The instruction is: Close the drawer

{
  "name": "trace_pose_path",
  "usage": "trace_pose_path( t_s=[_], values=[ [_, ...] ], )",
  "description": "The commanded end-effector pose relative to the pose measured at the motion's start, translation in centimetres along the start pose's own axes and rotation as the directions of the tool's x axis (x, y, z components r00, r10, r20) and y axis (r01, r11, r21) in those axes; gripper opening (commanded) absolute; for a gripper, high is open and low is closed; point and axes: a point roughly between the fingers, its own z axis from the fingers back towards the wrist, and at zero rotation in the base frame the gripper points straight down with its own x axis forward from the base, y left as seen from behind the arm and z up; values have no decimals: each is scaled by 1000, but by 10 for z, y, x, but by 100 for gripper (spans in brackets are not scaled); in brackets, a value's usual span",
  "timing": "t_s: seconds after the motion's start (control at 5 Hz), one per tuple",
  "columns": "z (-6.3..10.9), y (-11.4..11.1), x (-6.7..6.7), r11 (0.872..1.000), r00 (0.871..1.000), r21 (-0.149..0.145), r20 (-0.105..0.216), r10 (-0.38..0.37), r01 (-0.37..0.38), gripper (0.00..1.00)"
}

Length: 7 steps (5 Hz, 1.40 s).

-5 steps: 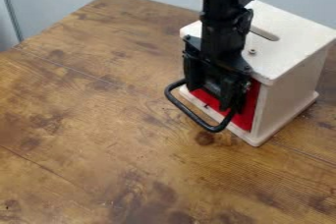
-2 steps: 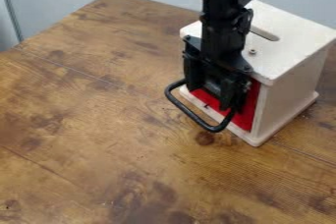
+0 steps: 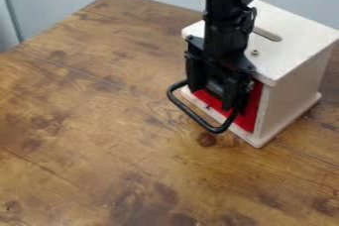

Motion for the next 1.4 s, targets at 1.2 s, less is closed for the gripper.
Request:
trace_pose_path(
  t_s=[1.2],
  values=[
    [-35,40,-1,998,999,31,8,-50,50,100]
  ],
)
